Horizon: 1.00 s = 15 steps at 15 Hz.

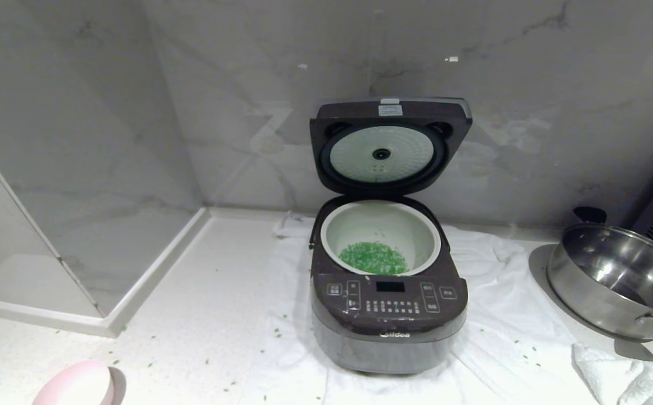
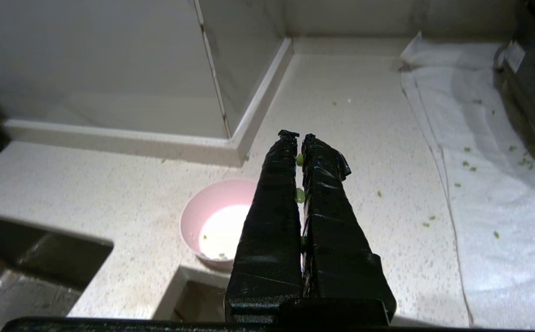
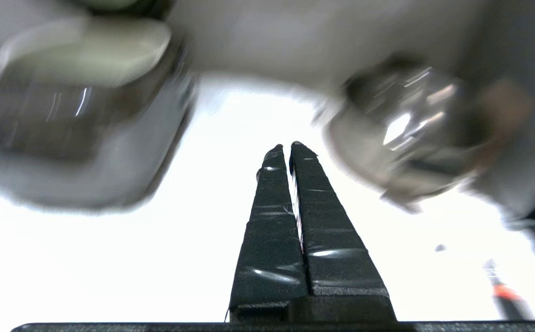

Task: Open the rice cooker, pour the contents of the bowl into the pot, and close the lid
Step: Turn on the tap

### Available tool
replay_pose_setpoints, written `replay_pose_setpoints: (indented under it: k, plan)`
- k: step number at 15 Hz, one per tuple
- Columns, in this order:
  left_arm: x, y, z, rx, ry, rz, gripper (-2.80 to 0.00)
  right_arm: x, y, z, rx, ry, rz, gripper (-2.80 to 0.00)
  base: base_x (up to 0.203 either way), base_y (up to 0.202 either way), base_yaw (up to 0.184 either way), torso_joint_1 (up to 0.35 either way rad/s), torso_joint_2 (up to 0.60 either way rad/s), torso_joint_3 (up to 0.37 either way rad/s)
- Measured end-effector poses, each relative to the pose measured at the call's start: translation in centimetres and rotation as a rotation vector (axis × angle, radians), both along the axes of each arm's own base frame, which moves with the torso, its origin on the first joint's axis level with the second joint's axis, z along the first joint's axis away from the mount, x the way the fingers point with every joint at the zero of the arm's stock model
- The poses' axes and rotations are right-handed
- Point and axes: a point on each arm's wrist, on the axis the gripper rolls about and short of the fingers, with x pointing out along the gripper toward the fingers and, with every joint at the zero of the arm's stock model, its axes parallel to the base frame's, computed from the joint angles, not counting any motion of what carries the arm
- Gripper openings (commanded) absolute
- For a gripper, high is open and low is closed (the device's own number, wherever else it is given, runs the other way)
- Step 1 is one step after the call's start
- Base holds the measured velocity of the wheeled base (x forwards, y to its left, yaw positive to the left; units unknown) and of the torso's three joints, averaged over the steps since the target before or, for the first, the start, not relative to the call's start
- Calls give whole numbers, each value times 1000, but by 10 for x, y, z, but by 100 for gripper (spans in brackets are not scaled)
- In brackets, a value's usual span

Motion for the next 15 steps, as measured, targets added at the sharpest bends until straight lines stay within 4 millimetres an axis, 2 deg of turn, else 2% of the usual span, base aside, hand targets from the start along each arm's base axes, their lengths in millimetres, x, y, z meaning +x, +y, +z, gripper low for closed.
replay_pose_setpoints:
  k: [2, 5, 8, 13, 15]
  plan:
    - [2, 0, -3, 3, -2, -3, -280, 10, 1, -19, -5, 34, 27, -280, 0, 0, 0, 0, 0, 0]
    - [2, 0, -5, 63, 8, -9, -280, 25, 1, -37, -48, -31, 34, -280, 0, 0, 0, 0, 0, 0]
    - [3, -1, -5, 37, 3, -31, -280, 28, 1, -46, 11, -20, 38, -280, 0, 0, 0, 0, 0, 0]
    - [4, -3, -13, -3, 52, -143, -280, 29, 1, -47, 50, -15, 22, -280, 0, 0, 0, 0, 0, 0]
    - [4, -3, -15, -17, 59, -117, -280, 29, 1, -47, 56, -15, 20, -280, 0, 0, 0, 0, 0, 0]
